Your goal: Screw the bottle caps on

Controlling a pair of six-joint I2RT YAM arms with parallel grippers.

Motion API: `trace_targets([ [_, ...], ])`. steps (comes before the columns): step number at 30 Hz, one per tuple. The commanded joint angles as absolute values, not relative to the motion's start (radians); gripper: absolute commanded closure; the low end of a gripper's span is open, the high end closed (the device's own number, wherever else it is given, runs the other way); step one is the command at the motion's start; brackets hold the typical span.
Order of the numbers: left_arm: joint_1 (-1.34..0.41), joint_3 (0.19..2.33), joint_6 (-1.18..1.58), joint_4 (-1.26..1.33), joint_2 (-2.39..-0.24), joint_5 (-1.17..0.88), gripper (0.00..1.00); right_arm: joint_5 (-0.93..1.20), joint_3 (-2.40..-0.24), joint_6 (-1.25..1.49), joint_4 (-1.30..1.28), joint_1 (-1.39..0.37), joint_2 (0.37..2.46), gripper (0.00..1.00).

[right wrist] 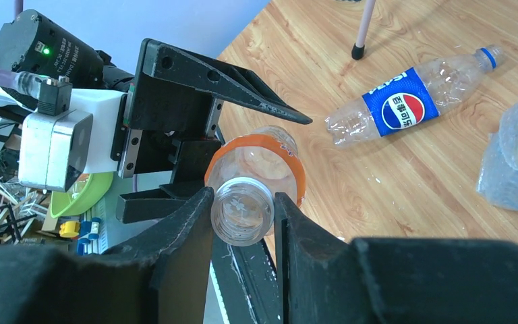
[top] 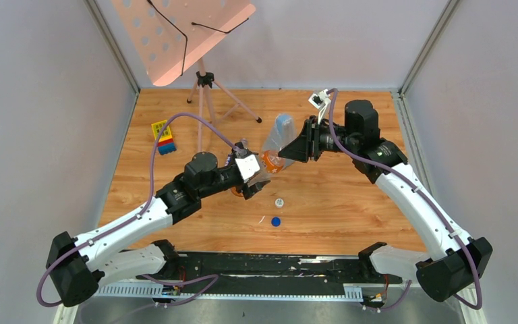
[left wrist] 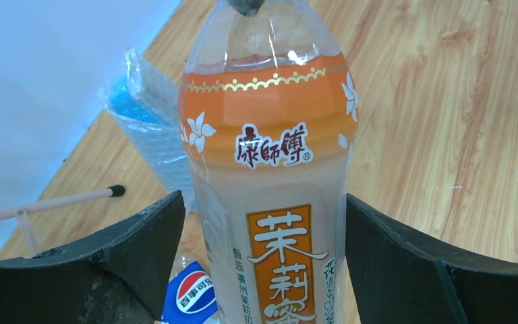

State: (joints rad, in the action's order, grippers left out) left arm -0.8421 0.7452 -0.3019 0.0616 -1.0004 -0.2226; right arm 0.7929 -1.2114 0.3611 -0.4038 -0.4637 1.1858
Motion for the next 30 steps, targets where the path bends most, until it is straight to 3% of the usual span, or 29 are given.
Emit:
trace_targets([
  [1,-0.839,0.756,-0.305,0.155,-0.985,-0.25,0.1,0.826,-1.255,0.359,-0.378,-0.467,1.18,1.0],
  [10,-0.839,0.665,-0.251,0.275,-0.965,-0.233,0.2,0.85,-1.26,0.373,-0.374,-0.466,1.172,1.0],
  [16,-0.839,0.641,-0.257,0.286,-0.94,-0.223,0.34,0.852,-1.245,0.38,-0.364,-0.467,1.169,1.0],
  [22,-0.839,0.585,-0.226,0.336,-0.89,-0.186,0.42,0.851,-1.221,0.383,-0.348,-0.466,1.159,0.97],
  [25,-0.839,0.563,-0.209,0.354,-0.867,-0.188,0.46,0.847,-1.207,0.385,-0.338,-0.466,1.147,0.84],
  [28,-0.839,0.546,-0.194,0.36,-0.836,-0.179,0.46,0.814,-1.2,0.385,-0.338,-0.466,1.128,0.51],
  [30,-0.839,0.54,-0.186,0.345,-0.812,-0.16,0.47,0.766,-1.194,0.38,-0.343,-0.466,1.108,0.34],
])
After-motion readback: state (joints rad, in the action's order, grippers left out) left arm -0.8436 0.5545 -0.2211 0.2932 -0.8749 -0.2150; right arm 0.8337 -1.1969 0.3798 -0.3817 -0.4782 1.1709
